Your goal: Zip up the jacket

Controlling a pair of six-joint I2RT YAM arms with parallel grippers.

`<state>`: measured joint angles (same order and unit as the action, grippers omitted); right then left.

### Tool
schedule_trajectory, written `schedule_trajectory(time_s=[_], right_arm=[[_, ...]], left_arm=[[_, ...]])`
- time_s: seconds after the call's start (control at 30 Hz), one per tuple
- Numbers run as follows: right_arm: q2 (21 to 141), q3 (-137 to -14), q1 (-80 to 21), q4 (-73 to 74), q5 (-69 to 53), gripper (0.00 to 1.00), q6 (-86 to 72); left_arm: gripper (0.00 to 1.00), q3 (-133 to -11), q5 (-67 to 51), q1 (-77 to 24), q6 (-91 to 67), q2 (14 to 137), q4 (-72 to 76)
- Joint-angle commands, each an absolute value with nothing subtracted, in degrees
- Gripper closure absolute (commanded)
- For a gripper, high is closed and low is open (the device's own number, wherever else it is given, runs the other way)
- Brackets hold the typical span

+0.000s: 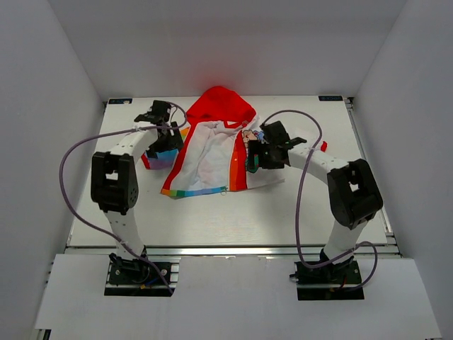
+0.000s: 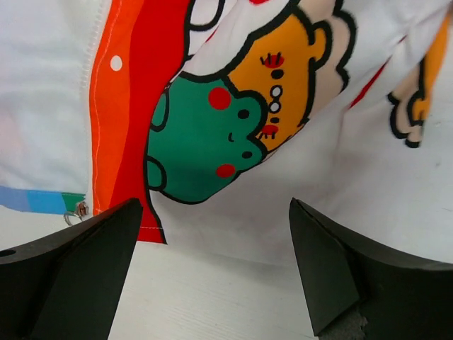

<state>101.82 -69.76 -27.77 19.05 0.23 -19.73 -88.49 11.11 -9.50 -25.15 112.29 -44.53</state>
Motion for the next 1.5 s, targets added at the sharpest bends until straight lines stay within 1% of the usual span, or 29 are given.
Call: schedule_trajectory(time_s=[0.0, 0.07, 0.17, 0.3, 0.4, 0.47, 0.57, 0.7, 0.83, 1.0, 1.13, 1.17, 1.23, 1.33, 1.37, 1.43, 1.47], right_arm=[[104.0, -69.6, -27.8, 16.8, -1.1, 0.11, -22.4], [104.8, -69.1, -27.8, 18.0, -1.1, 0.11, -23.7], [104.5, -65.0, -27.9, 17.8, -0.9, 0.11, -24.6], [101.5, -58.5, -27.9, 18.1, -0.4, 0.11, -25.7], [98.9, -54.2, -27.9, 19.6, -0.4, 0.11, -26.6], [97.2, -50.8, -27.9, 20.4, -0.6, 0.11, -27.1], [92.0, -46.6, -27.9, 19.9, -1.4, 0.1, -27.2], [87.9, -46.8, -27.9, 19.0, -0.4, 0.11, -24.5], [83.8, -50.4, -27.9, 19.5, -0.4, 0.11, -22.8], [79.4, -54.7, -27.9, 21.5, 0.0, 0.11, -22.1], [74.8, -54.7, -27.9, 22.8, 2.2, 0.11, -22.8], [74.1, -54.5, -27.9, 22.8, 2.5, 0.11, -23.0], [72.0, -53.4, -27.9, 22.9, 3.3, 0.11, -23.4], [69.9, -52.2, -27.8, 24.0, 6.0, 0.11, -24.3], [69.4, -51.9, -27.7, 24.5, 7.2, 0.11, -24.4], [68.2, -51.1, -27.7, 24.8, 8.3, 0.11, -24.5], [67.9, -50.8, -27.6, 25.0, 9.0, 0.11, -24.4]], left_arm=[[0.02, -86.8, 7.3, -9.4, -27.0, 104.2, -43.8], [0.02, -85.2, 6.6, -9.4, -27.2, 102.2, -43.4], [0.02, -82.2, 6.6, -9.4, -27.7, 100.6, -42.7], [0.02, -80.0, 6.4, -9.4, -31.8, 99.0, -45.3], [0.02, -74.5, 4.2, -9.4, -34.8, 95.8, -46.7], [0.02, -70.3, 8.1, -9.3, -38.0, 92.1, -48.2], [0.02, -65.0, 10.1, -9.3, -40.9, 86.7, -48.6], [0.02, -57.7, 9.7, -9.3, -43.3, 82.4, -46.6], [0.02, -54.6, 9.6, -9.4, -43.4, 83.8, -44.2], [0.02, -48.7, 4.3, -9.3, -41.4, 83.1, -38.8], [0.06, -44.6, 3.7, -9.3, -40.3, 83.9, -31.0], [0.12, -44.1, 3.1, -9.3, -40.1, 84.8, -29.5], [0.17, -43.7, 0.6, -9.4, -39.3, 88.4, -26.7], [0.43, -43.8, 0.1, -10.5, -39.1, 92.5, -25.2], [0.64, -43.9, 0.1, -11.2, -39.1, 92.9, -25.2], [0.96, -44.1, 0.6, -11.8, -38.9, 92.6, -25.1], [1.0, -44.3, 0.9, -12.1, -38.8, 92.1, -25.1]])
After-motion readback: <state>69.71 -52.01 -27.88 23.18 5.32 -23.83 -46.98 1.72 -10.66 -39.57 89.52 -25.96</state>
